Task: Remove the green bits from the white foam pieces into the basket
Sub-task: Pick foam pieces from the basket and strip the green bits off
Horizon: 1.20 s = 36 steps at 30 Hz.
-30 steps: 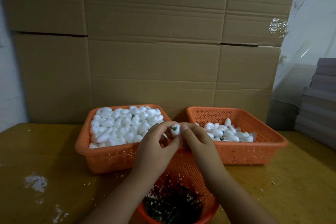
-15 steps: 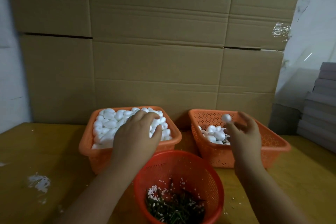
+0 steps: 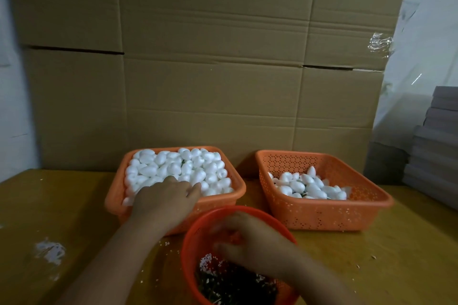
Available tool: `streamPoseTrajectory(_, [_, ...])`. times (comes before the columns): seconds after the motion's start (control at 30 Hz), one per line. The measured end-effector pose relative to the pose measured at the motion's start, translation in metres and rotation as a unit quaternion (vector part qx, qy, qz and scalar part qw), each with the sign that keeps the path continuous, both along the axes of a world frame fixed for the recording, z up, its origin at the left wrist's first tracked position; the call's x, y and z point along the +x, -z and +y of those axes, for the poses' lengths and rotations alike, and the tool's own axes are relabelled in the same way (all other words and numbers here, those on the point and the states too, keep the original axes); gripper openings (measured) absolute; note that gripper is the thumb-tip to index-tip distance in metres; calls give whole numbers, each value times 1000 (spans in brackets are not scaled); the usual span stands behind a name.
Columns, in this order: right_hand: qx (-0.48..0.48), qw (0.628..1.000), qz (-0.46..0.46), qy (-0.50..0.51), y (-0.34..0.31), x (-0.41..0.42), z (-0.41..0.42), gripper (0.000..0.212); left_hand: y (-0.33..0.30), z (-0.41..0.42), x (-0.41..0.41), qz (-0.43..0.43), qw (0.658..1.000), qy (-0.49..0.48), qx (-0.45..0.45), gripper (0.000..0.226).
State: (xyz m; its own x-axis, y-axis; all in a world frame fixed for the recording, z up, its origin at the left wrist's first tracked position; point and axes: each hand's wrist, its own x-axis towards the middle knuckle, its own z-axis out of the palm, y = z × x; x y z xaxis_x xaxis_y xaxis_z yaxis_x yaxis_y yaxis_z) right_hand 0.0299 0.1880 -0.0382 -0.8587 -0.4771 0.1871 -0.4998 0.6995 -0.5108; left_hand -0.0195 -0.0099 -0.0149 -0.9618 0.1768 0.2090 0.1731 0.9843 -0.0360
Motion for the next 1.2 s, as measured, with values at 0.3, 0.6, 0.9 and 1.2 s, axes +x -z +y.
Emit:
streamPoseTrajectory(0.3, [151,988,40,-3,10,3,-4,36,5,-4,-5,-1,989,60,-132,44])
streamPoseTrajectory(0.6, [111,994,-3,5,7,6,-5,28,1,-2,-3,-39,985,35,-167,54])
streamPoseTrajectory(0.9, [101,995,-7,4,8,7,-6,26,4,-3,-7,-52,994,47,-87,37])
streamPoseTrajectory(1.2, [97,995,-15,2,7,6,-5,27,0,-4,-2,-42,994,80,-61,38])
